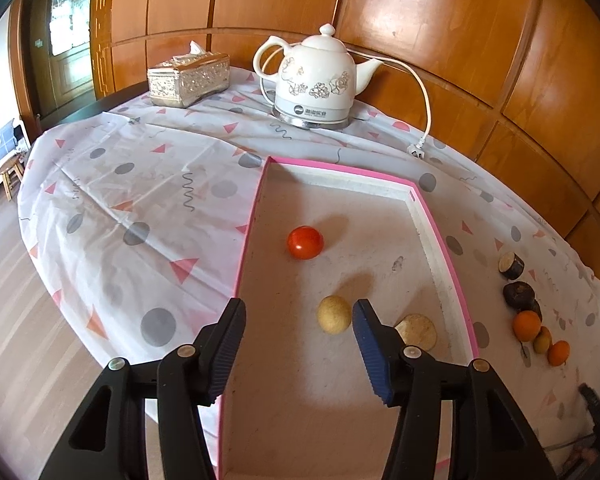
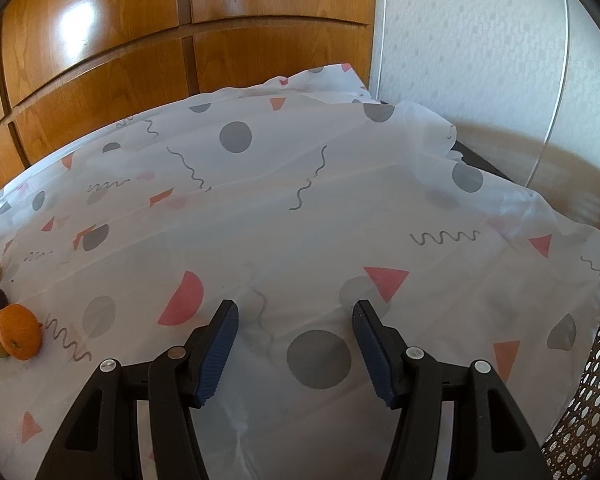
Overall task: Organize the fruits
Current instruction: 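Reach the right gripper to a small yellow fruit and grasp it, then carry the yellow fruit with the right gripper into the tray and release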
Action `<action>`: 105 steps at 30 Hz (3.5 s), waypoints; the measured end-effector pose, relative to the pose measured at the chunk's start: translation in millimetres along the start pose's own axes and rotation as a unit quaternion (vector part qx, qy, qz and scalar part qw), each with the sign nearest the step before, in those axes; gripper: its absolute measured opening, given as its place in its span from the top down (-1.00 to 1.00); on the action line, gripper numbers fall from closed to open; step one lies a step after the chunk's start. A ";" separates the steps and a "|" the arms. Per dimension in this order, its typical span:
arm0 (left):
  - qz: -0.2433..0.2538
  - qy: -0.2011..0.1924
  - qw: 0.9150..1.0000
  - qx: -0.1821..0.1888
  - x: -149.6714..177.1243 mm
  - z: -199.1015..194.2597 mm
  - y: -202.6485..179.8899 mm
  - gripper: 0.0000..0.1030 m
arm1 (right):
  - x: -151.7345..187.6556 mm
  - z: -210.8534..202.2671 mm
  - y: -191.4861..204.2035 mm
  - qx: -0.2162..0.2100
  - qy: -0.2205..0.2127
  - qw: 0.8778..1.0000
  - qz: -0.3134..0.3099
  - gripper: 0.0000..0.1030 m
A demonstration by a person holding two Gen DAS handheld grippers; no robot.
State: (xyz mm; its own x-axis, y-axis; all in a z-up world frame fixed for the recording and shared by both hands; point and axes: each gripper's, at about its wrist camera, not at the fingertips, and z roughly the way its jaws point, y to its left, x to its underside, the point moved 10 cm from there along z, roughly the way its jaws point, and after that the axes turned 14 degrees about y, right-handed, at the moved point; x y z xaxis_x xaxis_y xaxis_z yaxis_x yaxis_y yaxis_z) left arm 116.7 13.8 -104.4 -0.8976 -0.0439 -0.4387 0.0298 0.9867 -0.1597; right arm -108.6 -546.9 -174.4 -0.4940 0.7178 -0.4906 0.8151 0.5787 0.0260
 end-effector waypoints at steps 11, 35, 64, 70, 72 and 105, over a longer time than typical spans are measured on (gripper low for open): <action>0.000 -0.007 1.000 -0.009 8.6 -1.7 5.3 -0.12 | 16.5 -20.4 57.6 -0.106 0.038 0.991 -0.070 0.33; -0.021 -0.005 1.000 -0.012 12.2 1.6 19.5 -0.13 | 34.9 -66.7 196.7 -0.223 0.049 0.942 -0.245 0.34; -0.107 -0.006 0.994 -0.023 8.5 0.2 73.2 -0.26 | 53.2 -50.5 255.9 -0.148 0.038 0.900 -0.409 0.59; -0.118 -0.001 0.993 -0.022 10.7 3.7 76.5 -0.26 | 65.3 -86.3 253.3 -0.190 0.026 0.900 -0.392 0.59; -0.118 -0.003 0.993 -0.024 10.0 2.5 77.3 -0.27 | 74.9 -102.3 259.7 -0.214 0.025 0.892 -0.397 0.59; -0.101 -0.017 0.994 -0.033 7.9 0.1 76.2 -0.30 | 215.2 -168.9 391.8 -0.323 0.064 0.789 -0.519 0.41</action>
State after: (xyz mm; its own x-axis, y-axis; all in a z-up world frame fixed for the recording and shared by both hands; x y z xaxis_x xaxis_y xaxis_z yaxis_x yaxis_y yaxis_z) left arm 111.9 88.7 -120.2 -0.8665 -0.2461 -0.4344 -0.1795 0.9655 -0.1888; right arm 53.4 -100.3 -122.7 -0.8543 -0.2635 -0.4481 -0.3526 0.9271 0.1272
